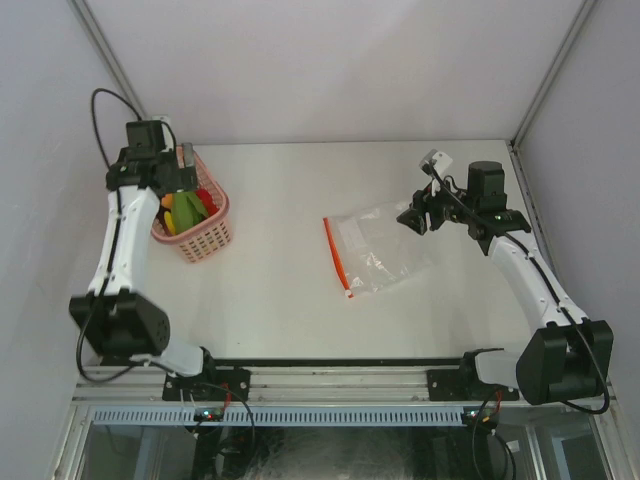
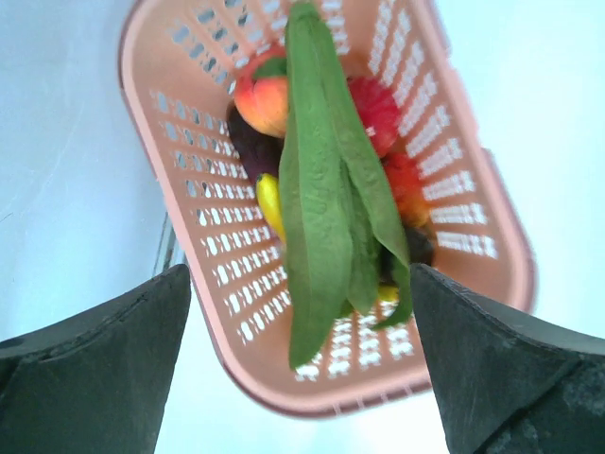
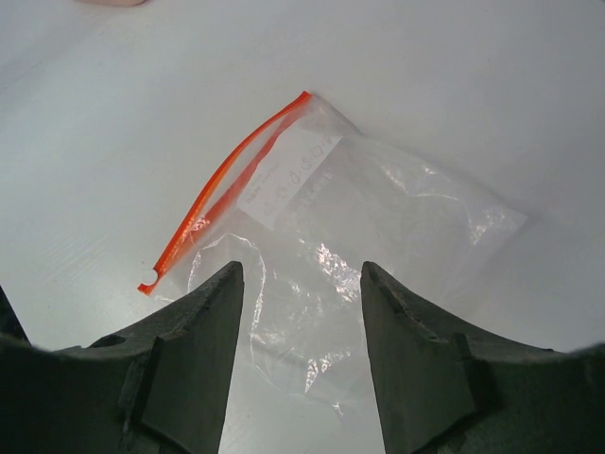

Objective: Open the zip-top bag and remove the fake food
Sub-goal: Place the fake vegetable in the bin, then reset both arms

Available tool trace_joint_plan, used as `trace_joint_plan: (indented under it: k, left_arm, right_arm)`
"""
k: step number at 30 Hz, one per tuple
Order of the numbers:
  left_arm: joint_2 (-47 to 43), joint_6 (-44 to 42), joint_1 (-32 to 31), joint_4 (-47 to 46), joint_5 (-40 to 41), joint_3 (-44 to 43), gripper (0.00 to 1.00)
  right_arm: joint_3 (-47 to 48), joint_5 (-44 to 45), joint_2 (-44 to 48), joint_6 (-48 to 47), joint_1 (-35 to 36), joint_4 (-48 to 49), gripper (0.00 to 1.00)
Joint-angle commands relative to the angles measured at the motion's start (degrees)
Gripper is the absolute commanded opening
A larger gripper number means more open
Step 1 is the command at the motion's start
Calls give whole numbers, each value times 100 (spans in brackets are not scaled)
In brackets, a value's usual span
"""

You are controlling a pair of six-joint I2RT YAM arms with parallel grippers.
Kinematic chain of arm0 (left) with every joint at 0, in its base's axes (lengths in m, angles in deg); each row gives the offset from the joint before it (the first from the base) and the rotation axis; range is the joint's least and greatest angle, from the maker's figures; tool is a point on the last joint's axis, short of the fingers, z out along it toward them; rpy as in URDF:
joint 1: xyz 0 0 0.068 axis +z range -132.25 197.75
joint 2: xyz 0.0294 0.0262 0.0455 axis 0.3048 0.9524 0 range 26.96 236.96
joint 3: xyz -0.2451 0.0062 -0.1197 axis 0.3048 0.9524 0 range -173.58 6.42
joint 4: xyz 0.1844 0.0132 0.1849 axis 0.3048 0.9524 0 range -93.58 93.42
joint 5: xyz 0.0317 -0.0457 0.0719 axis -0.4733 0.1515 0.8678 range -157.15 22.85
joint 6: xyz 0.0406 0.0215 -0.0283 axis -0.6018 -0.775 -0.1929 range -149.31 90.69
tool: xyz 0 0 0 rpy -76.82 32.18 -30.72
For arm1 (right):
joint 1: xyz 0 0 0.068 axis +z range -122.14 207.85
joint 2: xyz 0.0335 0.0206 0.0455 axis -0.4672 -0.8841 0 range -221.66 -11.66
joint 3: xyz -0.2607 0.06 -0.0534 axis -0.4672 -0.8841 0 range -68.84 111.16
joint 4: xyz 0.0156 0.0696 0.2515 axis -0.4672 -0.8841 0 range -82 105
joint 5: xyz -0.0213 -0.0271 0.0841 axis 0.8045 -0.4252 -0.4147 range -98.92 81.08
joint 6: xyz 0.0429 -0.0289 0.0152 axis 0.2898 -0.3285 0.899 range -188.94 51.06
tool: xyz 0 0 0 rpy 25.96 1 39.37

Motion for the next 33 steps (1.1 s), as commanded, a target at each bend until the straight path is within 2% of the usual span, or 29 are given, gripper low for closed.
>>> trace_joint_plan:
  k: [1, 5, 11, 16, 21, 23, 27, 29, 33]
  left_arm:
    - [-1525, 500, -187, -786, -658, 579, 100]
    - [-2338, 1140, -293, -1169, -1566, 925, 100]
    - [-2753, 2078, -495, -1320, -2684, 723, 100]
    - [-3185, 2147, -514, -1826, -3692, 1095, 100]
    - [-3779, 1920, -264, -2275, -4174, 1686, 100]
    - [-4110, 2162, -69, -2683, -4368, 2076, 100]
    - [-4596, 2561, 70, -3473, -5011, 2743, 100]
    - [-4637, 2791, 72, -3553, -5252, 2730, 100]
    - [-4678, 3106, 71, -3551, -5468, 2472, 100]
  right_arm:
    - [13, -195, 97, -92, -92, 14, 52]
    - [13, -297, 271, -140, -206, -9, 52]
    - [16, -304, 705, -394, -471, -85, 52]
    - [116, -425, 1114, -784, -731, -370, 56]
    - [815, -401, 1211, -981, -1043, -1059, 59]
    - [1234, -330, 1233, -1030, -1184, -1356, 65]
    - [2096, -197, 1224, -947, -1555, -1870, 85]
    - [2523, -138, 1232, -846, -1727, -2124, 97]
    - [3182, 171, 1333, -438, -1962, -2436, 100]
